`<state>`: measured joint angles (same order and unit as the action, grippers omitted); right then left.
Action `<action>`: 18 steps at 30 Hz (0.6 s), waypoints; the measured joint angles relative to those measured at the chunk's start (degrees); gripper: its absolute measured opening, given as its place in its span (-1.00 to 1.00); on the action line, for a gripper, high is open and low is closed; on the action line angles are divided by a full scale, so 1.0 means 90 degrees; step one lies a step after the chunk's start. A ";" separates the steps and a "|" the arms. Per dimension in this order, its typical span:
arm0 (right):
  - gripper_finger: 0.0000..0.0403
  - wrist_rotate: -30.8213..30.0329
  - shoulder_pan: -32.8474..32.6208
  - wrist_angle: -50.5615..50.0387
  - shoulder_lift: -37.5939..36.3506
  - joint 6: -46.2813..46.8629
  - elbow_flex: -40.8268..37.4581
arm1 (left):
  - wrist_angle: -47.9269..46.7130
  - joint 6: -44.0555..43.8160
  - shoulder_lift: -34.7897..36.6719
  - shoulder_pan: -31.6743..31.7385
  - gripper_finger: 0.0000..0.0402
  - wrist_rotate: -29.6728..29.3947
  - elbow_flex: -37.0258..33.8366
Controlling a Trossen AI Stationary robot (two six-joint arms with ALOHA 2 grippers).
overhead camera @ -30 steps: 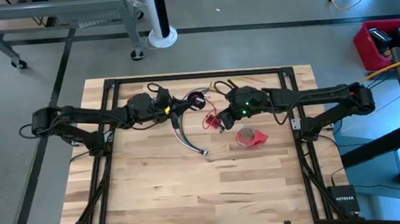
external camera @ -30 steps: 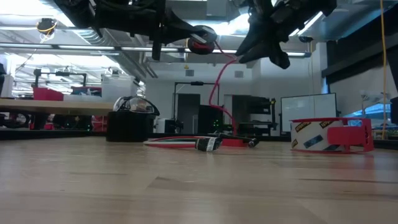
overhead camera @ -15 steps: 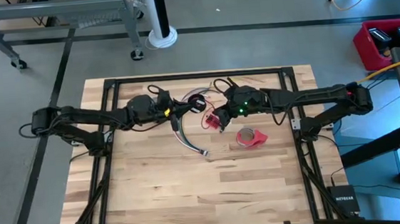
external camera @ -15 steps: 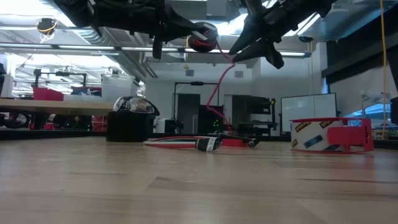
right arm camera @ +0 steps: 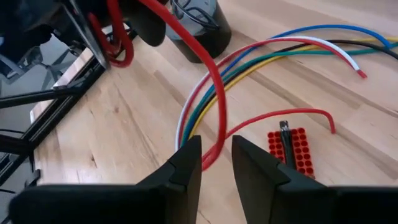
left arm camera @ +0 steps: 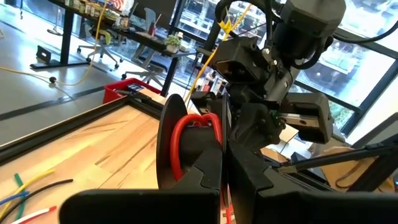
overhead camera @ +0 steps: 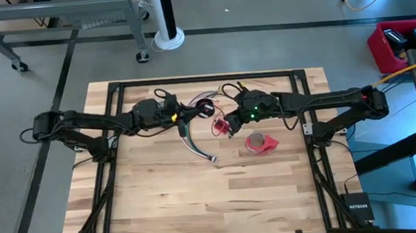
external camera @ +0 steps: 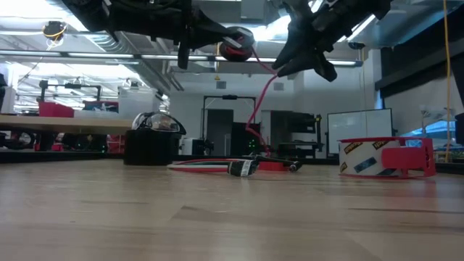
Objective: Coil cords
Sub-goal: Uncoil the red wire from the black spool
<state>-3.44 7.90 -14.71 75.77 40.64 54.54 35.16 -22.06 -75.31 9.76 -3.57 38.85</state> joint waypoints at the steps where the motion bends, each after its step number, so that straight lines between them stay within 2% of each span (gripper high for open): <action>1: -0.54 0.0000 0.0000 0.0041 0.0022 0.0000 0.0000 | 0.0008 -0.0004 0.0000 -0.0002 -1.00 -0.0002 0.0000; 10: -0.57 0.0081 -0.0002 0.0466 0.0371 0.0155 0.0000 | 0.0072 -0.0078 0.0000 -0.0120 -1.00 0.0000 0.0000; 15: -0.89 -0.0387 0.0000 0.0630 0.0272 0.0016 0.0000 | 0.0035 -0.0082 0.0000 -0.0226 -1.00 0.0140 0.0000; 18: -0.92 -0.0680 -0.0002 0.0757 0.0166 -0.0192 0.0000 | 0.0032 -0.0196 0.0000 -0.0250 -1.00 0.0409 0.0001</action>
<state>-9.56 7.88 -7.90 77.26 38.92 54.54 35.45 -23.83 -75.31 7.51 0.11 38.86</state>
